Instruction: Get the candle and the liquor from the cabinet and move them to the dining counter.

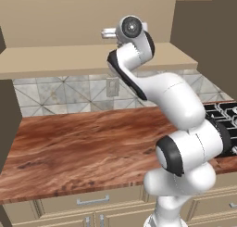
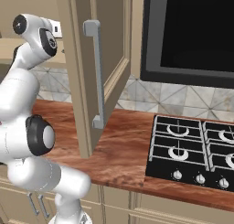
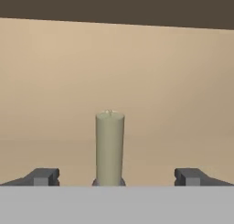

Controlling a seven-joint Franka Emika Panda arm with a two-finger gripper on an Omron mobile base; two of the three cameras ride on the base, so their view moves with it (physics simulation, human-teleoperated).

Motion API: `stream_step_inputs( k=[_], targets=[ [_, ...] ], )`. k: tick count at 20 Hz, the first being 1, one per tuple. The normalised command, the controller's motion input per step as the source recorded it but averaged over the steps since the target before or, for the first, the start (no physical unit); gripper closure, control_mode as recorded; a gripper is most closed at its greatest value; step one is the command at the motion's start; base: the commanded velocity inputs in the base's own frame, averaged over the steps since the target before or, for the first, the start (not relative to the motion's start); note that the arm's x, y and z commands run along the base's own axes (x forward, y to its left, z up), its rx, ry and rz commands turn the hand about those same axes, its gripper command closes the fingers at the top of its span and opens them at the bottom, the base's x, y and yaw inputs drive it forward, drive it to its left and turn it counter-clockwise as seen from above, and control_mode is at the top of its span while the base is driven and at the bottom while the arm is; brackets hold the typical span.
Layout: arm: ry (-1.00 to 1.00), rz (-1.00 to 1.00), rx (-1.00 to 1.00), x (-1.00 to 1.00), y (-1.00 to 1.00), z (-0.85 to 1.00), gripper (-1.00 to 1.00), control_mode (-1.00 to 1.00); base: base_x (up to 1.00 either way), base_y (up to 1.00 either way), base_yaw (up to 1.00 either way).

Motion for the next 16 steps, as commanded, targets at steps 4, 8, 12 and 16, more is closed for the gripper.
stream_step_inputs(
  k=[4,8,12,16],
  targets=[
    [0.04,0.0,0.0,0.21,0.0,0.0,-1.0,-1.0,0.0,0.0,0.0],
    [0.03,0.0,0.0,0.2,0.0,0.0,-1.0,-1.0,0.0,0.0,0.0],
    [0.02,0.0,0.0,0.21,-0.03,0.0,-1.0,-1.0,0.0,0.0,0.0],
    [0.02,0.0,0.0,0.15,0.0,-0.01,-1.0,-1.0,0.0,0.0,0.0]
  ],
)
